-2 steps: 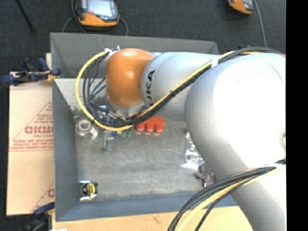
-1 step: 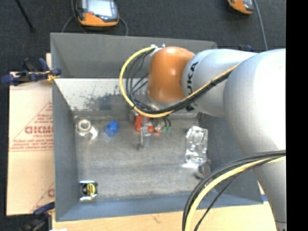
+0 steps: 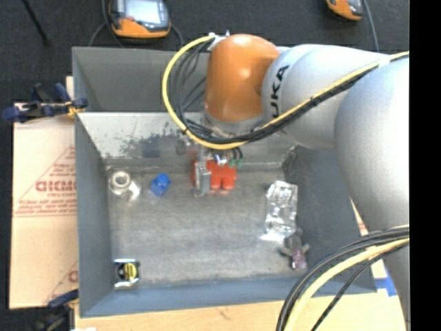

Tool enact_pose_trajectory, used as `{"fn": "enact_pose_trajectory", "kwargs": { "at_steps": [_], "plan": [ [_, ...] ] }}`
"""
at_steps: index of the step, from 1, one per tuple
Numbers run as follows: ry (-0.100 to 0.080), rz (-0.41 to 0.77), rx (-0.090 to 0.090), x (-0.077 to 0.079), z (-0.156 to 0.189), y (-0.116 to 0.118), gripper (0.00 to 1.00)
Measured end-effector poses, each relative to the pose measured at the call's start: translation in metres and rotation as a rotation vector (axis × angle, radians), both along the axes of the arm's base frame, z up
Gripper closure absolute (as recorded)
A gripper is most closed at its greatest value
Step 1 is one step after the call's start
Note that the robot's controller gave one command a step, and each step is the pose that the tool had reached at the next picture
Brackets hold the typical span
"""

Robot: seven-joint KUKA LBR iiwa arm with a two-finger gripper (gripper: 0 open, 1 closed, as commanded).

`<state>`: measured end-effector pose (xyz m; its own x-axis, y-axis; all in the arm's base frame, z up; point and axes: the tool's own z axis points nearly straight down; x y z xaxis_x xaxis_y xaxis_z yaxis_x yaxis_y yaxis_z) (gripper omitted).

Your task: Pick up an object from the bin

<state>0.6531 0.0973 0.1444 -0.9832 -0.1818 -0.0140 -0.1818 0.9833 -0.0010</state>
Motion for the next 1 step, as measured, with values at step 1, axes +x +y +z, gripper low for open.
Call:
{"fn": "enact_pose_trajectory", "kwargs": {
  "at_steps": [1],
  "plan": [
    [0.010,0.000,-0.002,-0.0072,-0.0138,-0.0330,0.00]
  ]
}}
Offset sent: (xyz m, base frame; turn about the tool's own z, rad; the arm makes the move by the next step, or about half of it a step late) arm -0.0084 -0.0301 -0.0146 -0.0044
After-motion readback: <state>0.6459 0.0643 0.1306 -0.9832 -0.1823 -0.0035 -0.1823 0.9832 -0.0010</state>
